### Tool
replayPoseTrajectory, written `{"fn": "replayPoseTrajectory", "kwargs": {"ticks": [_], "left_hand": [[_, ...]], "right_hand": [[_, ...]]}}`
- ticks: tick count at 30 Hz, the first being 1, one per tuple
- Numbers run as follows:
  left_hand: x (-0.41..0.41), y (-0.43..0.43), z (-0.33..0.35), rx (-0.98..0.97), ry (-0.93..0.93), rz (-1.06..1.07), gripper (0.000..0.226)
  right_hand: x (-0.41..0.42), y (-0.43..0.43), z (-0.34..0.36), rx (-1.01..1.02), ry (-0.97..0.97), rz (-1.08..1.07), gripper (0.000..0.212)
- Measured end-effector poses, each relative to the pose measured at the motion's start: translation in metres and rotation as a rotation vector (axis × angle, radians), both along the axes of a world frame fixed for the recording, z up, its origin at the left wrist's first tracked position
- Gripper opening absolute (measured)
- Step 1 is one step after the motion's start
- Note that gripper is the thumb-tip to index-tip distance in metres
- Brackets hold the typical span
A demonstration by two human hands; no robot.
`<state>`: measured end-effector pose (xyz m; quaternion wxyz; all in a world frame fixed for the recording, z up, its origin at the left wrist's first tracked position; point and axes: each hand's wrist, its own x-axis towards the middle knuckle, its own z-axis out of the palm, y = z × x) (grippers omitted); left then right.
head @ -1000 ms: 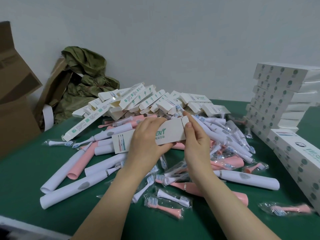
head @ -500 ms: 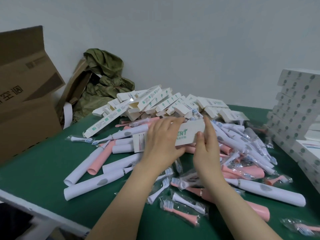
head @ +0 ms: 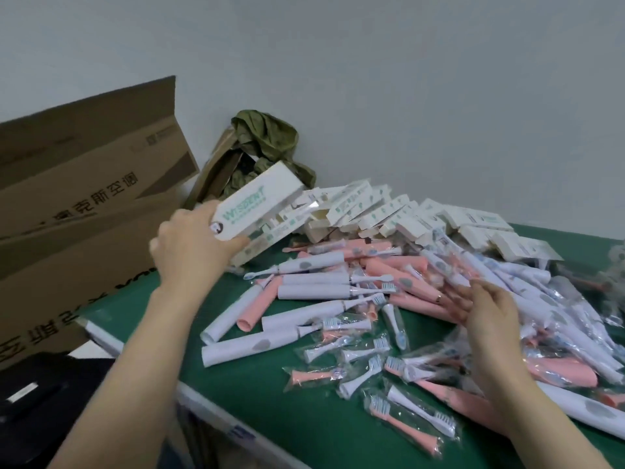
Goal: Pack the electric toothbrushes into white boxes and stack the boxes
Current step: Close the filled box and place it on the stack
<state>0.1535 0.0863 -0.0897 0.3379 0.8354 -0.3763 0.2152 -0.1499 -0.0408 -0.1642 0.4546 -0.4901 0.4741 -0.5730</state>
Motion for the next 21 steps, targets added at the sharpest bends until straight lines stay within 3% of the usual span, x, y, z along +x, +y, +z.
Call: {"fn": "replayPoseTrajectory", "kwargs": {"ticks": [3,8,14,21], "left_hand": [[0.038,0.024,-0.011,0.254,0.197,0.235,0.045],[0.072,0.049,-0.033,0.506,0.438,0.375,0.048],[0.084,0.046,-0.049,0.582,0.598,0.312,0.051],[0.091,0.030,-0.038,0.717,0.610,0.301,0.060]], "right_hand": [[-0.002,-0.001,0.000,0.007,0.069,-0.035,0.025],[0.002,0.003,0.003,-0.059,0.231,0.033,0.021],[0.011,0.019,-0.004,-0.168,0.496,0.062,0.025],[0.009,0.019,-0.001,-0.187,0.456,0.046,0.025]]}}
